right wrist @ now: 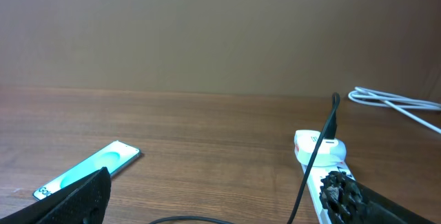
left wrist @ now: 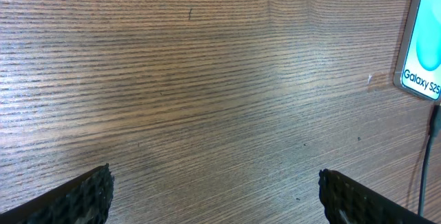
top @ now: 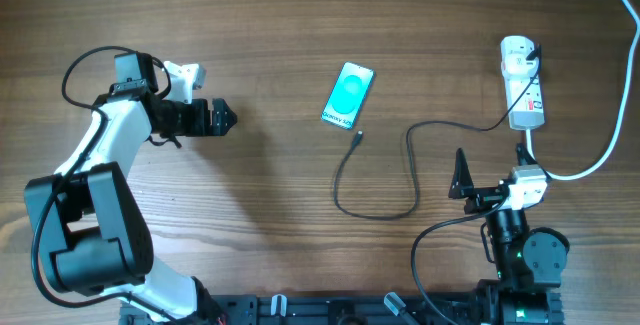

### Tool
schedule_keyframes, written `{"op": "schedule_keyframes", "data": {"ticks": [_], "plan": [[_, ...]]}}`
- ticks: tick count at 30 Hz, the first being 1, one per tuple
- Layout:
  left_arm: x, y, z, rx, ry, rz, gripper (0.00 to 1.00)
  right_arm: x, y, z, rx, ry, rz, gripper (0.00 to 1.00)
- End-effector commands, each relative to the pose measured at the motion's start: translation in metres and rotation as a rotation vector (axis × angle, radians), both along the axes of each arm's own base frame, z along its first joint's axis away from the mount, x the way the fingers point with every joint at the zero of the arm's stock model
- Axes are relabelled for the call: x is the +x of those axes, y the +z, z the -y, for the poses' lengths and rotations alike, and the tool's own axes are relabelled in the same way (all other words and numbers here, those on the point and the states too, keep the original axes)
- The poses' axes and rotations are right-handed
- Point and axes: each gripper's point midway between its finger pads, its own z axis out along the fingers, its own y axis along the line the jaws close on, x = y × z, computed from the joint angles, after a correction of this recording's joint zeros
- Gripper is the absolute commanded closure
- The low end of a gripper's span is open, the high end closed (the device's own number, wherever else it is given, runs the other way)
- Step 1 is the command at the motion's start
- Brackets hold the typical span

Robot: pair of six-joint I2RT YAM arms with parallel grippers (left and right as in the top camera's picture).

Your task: Plug charger to phone and switch on socket

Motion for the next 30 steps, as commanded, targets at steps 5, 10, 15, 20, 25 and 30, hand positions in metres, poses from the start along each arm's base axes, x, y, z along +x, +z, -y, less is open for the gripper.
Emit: {"op": "schedule_keyframes", "data": {"ticks": [5,10,15,20,25,30], "plan": [[0.004,0.008,-0.001,0.006,-0.006,0.028,0.0,-0.001,0.003,0.0,0.013,-0.003,0.015,0.0],[0.004,0.009,-0.001,0.006,-0.006,0.031,0.0,-0.001,0.003,0.0,0.013,-0.002,0.014,0.0],[0.008,0.035,-0.002,0.021,-0.006,0.104,0.0,-0.001,0.003,0.0,0.013,-0.003,0.015,0.0],[0.009,0.1,-0.002,0.058,-0.006,0.286,0.0,-0.001,0.003,0.0,0.014,-0.002,0.014,0.0],[0.006,0.128,-0.001,0.073,-0.006,0.365,0.0,-0.001,0.003,0.0,0.013,-0.002,0.014,0.0],[0.002,0.147,-0.001,0.084,-0.006,0.42,0.0,-0.001,0.003,0.0,0.013,-0.002,0.015,0.0]]}}
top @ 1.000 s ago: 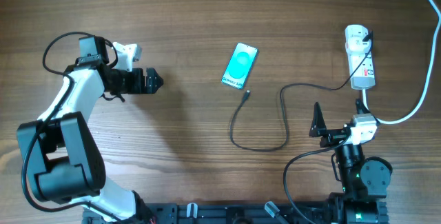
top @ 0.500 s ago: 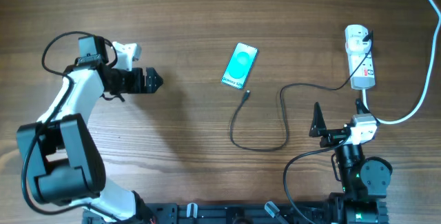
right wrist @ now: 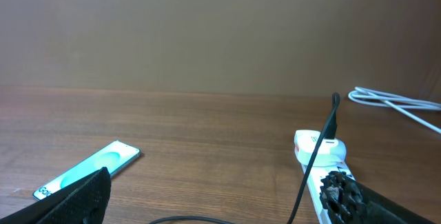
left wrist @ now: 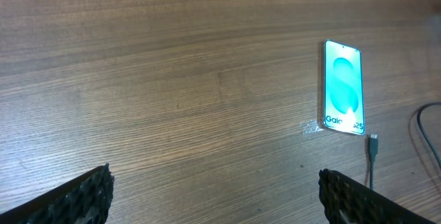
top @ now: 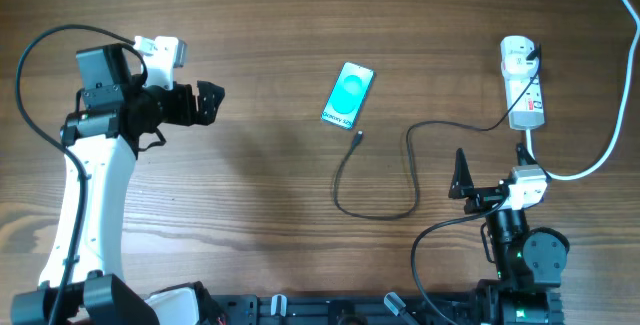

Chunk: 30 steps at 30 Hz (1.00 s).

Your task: Plug charger to phone and switch on socket

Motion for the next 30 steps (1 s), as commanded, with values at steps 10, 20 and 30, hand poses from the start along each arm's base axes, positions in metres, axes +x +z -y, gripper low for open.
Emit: {"op": "schedule_keyframes", "data": {"ticks": [10,20,30], "plan": [[-0.032,0.018,0.01,0.078,-0.011,0.008,0.0,-0.001,0.003,0.0,0.013,-0.002,0.015,0.0],[-0.012,-0.025,0.072,0.02,-0.12,0.236,0.0,-0.001,0.003,0.0,0.013,-0.003,0.015,0.0],[-0.051,-0.095,0.067,-0.156,0.104,0.092,0.0,-0.001,0.003,0.0,0.013,-0.003,0.015,0.0]]}}
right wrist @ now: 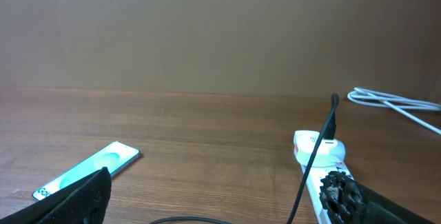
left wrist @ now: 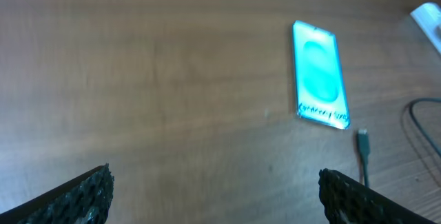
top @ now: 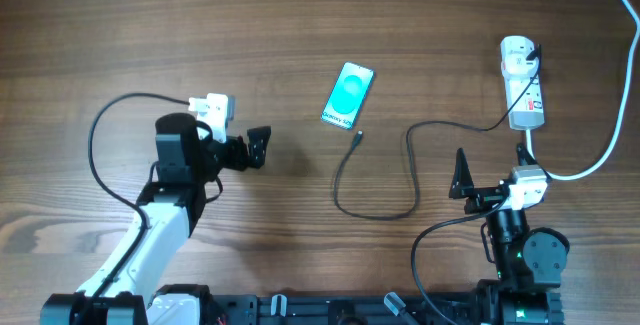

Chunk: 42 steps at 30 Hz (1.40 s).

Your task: Plug charger to phone and switch on socket

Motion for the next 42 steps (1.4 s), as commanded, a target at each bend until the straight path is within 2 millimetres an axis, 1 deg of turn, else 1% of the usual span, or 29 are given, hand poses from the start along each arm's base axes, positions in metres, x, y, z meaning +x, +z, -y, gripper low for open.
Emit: {"op": "schedule_keyframes", "data": {"ticks": [1,5,7,11,15,18,20,24,28,29,32,34,38,40,42], "plan": [[-0.023,-0.027,-0.005,-0.05,0.085,-0.1,0.0,-0.001,0.003,0.0,0.013,0.0,0.013,0.0],[-0.041,-0.046,-0.008,-0.04,0.094,-0.137,0.0,-0.001,0.003,0.0,0.013,0.0,0.013,0.0],[-0.05,-0.051,-0.008,-0.041,0.095,-0.132,0.0,-0.001,0.003,0.0,0.013,0.0,0.013,0.0],[-0.068,-0.058,-0.01,-0.038,0.101,-0.105,0.0,-0.001,0.003,0.0,0.013,0.0,0.013,0.0],[-0.084,-0.064,-0.022,-0.053,0.194,-0.087,0.0,-0.001,0.003,0.0,0.013,0.0,0.013,0.0],[-0.097,-0.071,-0.024,-0.05,0.203,-0.081,0.0,-0.001,0.003,0.0,0.013,0.0,0.013,0.0],[-0.098,-0.069,-0.028,-0.038,0.22,-0.074,0.0,-0.001,0.003,0.0,0.013,0.0,0.013,0.0],[-0.096,-0.057,-0.031,-0.034,0.234,-0.023,0.0,-0.001,0.003,0.0,0.014,0.0,0.013,0.0],[-0.1,-0.045,-0.038,-0.013,0.266,0.026,0.0,-0.001,0.003,0.0,0.013,0.0,0.013,0.0],[-0.098,-0.036,-0.041,-0.006,0.28,0.068,0.0,-0.001,0.003,0.0,0.013,0.0,0.013,0.0],[-0.09,0.009,-0.042,0.016,0.256,0.287,0.0,-0.001,0.003,0.0,0.013,0.0,0.013,0.0],[-0.089,0.032,-0.042,0.048,0.234,0.403,0.0,-0.001,0.003,0.0,0.013,0.0,0.013,0.0],[-0.09,0.061,-0.047,0.158,0.215,0.567,0.0,-0.001,0.003,0.0,0.013,0.0,0.013,0.0],[-0.091,0.07,-0.056,0.177,0.266,0.61,0.0,-0.001,0.003,0.0,0.013,0.0,0.013,0.0],[-0.091,0.072,-0.06,0.186,0.29,0.614,0.0,-0.001,0.003,0.0,0.013,0.0,0.013,0.0]]}}
